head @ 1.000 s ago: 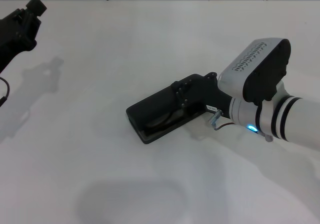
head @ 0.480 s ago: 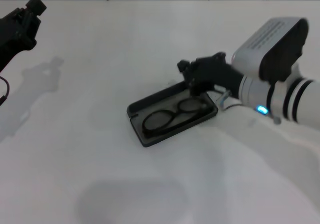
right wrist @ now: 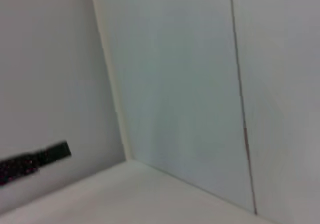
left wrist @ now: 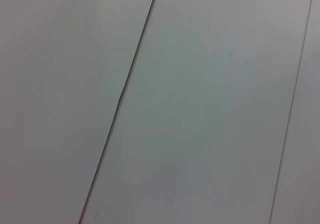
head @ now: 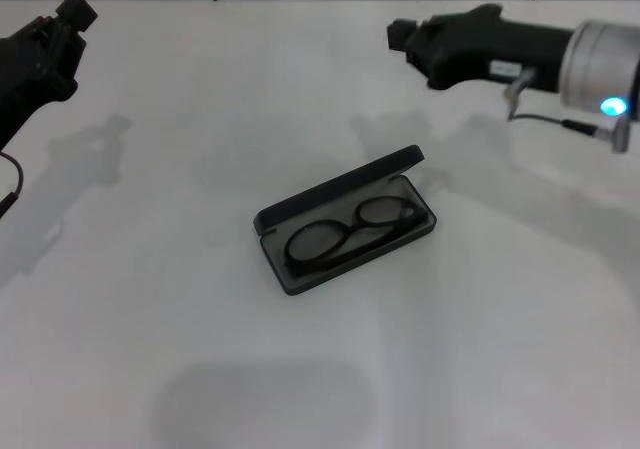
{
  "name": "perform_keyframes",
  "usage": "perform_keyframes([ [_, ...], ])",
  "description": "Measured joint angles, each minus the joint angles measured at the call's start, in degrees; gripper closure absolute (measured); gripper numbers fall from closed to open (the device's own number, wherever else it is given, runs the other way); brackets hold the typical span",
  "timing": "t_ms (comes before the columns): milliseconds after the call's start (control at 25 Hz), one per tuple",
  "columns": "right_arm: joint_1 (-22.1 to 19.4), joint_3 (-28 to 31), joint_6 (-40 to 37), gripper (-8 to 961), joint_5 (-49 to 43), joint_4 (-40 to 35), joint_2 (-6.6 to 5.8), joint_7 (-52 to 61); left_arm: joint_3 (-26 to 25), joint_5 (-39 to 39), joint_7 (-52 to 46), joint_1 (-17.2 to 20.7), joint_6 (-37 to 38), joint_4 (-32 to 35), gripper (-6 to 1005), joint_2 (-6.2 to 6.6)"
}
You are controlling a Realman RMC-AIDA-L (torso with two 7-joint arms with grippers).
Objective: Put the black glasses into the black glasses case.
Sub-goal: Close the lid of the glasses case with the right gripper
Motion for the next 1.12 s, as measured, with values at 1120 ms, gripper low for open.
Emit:
perform_keyframes([
  [1120, 20.2, 14.6, -21.1, 900, -9.1, 28.3, 0.07, 2.0, 0.0, 0.4, -0.1, -1.0, -0.4, -0.2, 959, -0.52],
])
